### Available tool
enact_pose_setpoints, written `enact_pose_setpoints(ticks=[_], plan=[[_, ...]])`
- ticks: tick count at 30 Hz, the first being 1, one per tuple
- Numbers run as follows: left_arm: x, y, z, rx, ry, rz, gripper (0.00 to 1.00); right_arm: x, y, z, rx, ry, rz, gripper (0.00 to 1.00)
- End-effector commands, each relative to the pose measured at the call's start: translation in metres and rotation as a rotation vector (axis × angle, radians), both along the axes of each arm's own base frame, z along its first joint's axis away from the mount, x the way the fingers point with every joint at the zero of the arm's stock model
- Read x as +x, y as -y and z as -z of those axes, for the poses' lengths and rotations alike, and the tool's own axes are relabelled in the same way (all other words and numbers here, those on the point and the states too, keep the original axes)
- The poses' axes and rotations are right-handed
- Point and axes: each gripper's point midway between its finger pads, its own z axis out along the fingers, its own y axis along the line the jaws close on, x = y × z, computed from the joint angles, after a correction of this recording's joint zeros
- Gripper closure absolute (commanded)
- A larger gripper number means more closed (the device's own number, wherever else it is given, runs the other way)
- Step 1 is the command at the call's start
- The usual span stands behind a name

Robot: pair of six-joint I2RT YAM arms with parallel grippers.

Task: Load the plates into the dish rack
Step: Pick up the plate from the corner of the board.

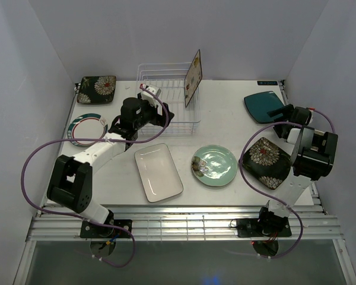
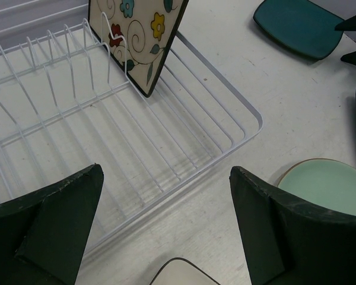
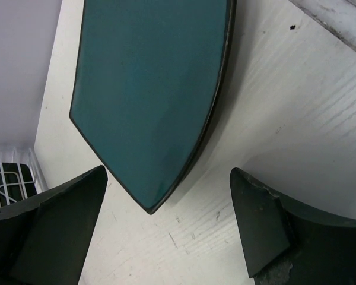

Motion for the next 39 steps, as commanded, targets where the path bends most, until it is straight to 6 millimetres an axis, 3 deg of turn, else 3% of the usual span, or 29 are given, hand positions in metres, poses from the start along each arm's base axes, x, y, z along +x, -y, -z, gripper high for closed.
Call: enact_pose_setpoints(ticks=[1,5,12,19,39], plan=[[0.001,0.001,0.003,0.001,0.002,0.007,0.02,0.023,0.004,-0.027,-0.009,0.120,-0.042,0.12],[0.001,0.002,0.005,0.000,-0.005,0.008,0.02,0.031,-0.001,-0.028,0.014,0.186,-0.070,0.13],[0.002,-0.002,0.000,0.002,0.016,-0.014,0.02,0.037,0.000,-0.008,0.043,0.190,-0.066,0.14],[0.005,-0.001,0.007,0.008,0.002,-0.010,0.02,0.046,-0.007,-0.007,0.104,0.224,-0.089,0.16],[0.006,-0.004,0.005,0.010,0.012,-0.028,0.02,0.044,-0.016,0.014,0.380,0.196,0.004,0.21]])
